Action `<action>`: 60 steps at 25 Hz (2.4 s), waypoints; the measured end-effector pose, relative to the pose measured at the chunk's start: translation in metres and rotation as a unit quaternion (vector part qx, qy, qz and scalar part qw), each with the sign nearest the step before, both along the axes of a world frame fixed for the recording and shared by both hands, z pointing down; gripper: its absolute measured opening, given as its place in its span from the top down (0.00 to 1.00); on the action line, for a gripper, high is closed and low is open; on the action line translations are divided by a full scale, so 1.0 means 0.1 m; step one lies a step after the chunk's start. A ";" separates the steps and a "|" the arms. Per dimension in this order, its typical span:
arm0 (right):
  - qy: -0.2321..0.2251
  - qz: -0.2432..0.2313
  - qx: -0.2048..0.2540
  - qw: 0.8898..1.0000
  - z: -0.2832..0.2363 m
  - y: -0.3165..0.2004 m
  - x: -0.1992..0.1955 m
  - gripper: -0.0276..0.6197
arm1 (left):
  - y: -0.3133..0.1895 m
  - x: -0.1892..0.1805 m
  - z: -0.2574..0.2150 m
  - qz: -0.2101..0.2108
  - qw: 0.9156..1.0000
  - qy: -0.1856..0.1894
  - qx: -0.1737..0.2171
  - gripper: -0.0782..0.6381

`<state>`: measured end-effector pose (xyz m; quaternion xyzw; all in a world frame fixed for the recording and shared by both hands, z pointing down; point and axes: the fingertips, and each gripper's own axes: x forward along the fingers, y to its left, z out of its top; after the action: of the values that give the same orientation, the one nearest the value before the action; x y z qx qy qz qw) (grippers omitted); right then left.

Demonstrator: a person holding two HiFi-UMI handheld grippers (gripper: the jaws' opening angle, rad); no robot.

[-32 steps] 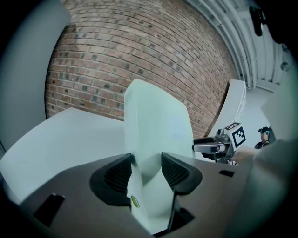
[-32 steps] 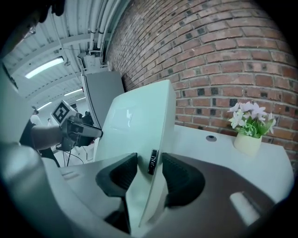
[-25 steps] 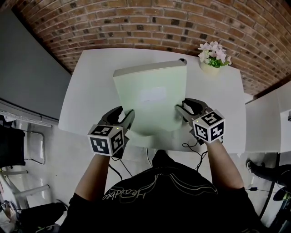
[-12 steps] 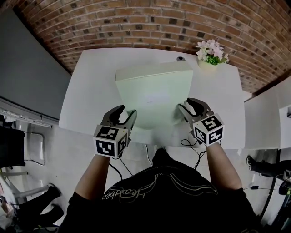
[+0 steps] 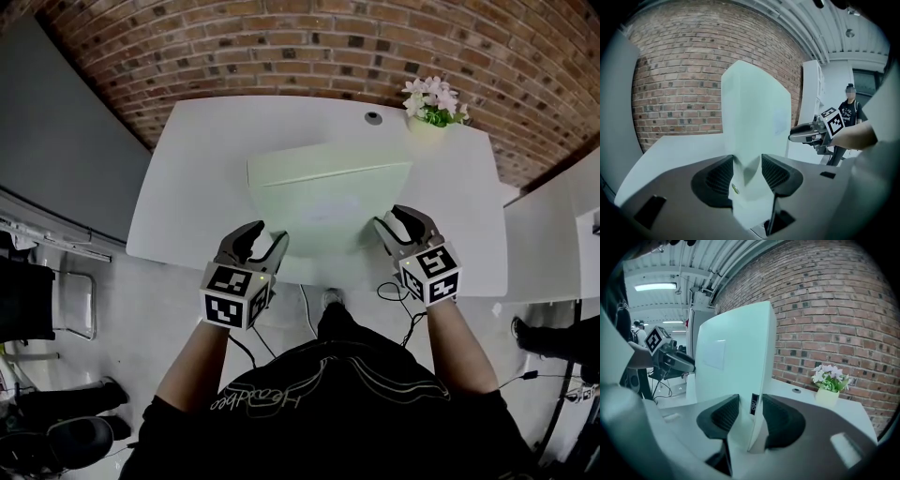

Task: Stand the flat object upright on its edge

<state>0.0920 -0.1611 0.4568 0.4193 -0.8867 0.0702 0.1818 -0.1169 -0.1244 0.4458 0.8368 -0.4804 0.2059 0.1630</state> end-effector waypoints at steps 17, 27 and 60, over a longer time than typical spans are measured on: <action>0.028 0.000 0.023 0.999 0.06 0.21 0.09 0.70 | 0.29 0.10 0.02 0.023 1.000 -0.014 -0.006 0.62; 0.017 -0.010 0.024 1.000 0.05 0.21 0.09 0.70 | 0.16 0.03 -0.04 0.069 0.997 0.010 0.013 0.48; -0.052 -0.016 -0.013 0.998 -0.04 0.38 -0.04 0.70 | 0.08 0.00 0.07 0.087 0.996 -0.015 0.012 0.43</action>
<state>0.0884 -0.1230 0.4526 0.3982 -0.9006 0.1002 0.1422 -0.1173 -0.1160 0.4529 0.8741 -0.4107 0.2259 0.1271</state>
